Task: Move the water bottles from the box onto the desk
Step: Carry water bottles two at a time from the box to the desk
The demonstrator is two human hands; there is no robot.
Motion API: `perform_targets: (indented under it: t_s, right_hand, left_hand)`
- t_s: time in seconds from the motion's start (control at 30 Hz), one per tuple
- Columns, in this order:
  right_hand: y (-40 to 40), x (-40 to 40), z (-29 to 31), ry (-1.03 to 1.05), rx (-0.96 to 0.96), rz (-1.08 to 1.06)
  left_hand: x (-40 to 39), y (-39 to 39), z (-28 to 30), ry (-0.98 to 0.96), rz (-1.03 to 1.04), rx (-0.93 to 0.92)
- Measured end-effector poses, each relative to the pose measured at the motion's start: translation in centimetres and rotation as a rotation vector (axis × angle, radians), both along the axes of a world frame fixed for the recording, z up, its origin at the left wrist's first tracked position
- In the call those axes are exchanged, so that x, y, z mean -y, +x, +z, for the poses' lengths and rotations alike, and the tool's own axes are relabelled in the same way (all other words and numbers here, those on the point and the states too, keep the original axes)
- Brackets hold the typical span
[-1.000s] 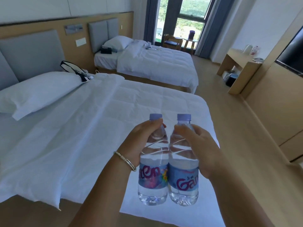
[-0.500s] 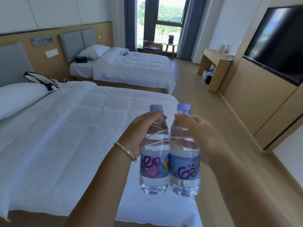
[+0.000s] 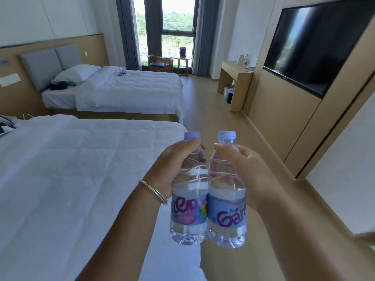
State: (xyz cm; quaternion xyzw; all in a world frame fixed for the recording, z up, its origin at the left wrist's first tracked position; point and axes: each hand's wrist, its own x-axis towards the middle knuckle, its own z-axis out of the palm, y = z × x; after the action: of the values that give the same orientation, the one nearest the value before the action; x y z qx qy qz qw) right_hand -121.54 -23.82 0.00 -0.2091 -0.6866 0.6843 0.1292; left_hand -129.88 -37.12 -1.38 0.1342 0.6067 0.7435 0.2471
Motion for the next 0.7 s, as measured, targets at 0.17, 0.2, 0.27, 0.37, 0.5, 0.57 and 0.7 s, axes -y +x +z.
perform_targets:
  t_s: [0.17,0.2,0.27,0.37,0.5,0.57,0.7]
  right_hand:
    - [-2.0,-10.0,0.6,0.057,-0.019,0.004]
    - [-2.5,-12.0,0.9,0.072,-0.024,0.006]
    - [-3.5,-16.2,1.7,0.101,-0.018,0.011]
    - [-4.7,-21.7,2.7,0.125,-0.026,0.02]
    - [-5.8,-27.8,3.3,0.116,-0.048,0.012]
    - [-6.2,-30.4,3.3,0.082,-0.054,0.003]
    - [-7.7,-35.2,3.1,0.047,-0.069,-0.014]
  left_hand:
    - [-10.3,-2.6,-0.3,0.049,-0.024,0.014]
    - [-12.3,-3.2,-0.2,0.061,-0.027,0.02]
    - [-16.4,-4.3,0.2,0.08,-0.03,0.036]
    - [-21.9,-5.6,0.8,0.111,-0.033,0.043]
    - [-28.0,-7.2,1.4,0.102,-0.057,0.019]
    - [-30.6,-7.9,1.6,0.09,-0.08,-0.003]
    - [-35.4,-9.5,2.0,0.095,-0.091,-0.016]
